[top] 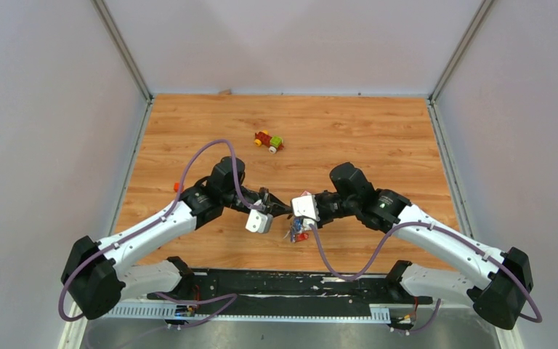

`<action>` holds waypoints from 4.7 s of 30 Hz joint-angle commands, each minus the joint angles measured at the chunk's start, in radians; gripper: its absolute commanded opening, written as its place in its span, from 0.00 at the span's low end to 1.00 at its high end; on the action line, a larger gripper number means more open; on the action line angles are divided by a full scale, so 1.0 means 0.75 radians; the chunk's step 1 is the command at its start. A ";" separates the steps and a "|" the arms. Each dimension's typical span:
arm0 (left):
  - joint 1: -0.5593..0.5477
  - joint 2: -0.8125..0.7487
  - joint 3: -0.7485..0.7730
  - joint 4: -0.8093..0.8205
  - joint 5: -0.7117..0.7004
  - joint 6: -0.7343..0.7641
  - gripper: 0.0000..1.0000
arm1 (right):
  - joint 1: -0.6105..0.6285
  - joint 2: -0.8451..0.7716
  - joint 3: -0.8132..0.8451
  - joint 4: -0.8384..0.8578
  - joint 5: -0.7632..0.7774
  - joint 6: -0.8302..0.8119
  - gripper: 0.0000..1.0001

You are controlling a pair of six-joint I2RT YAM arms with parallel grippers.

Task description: Put the keys on the keyring

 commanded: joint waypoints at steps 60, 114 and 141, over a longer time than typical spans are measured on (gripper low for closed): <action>0.003 0.123 0.144 -0.790 0.085 0.855 0.00 | 0.038 0.105 0.113 -0.005 0.054 0.064 0.00; 0.108 0.101 0.188 -0.797 0.236 0.853 0.00 | -0.147 0.047 0.165 -0.034 -0.252 0.208 0.00; 0.295 0.581 0.507 -1.949 0.805 1.639 0.00 | -0.151 0.119 0.240 -0.102 -0.465 0.221 0.00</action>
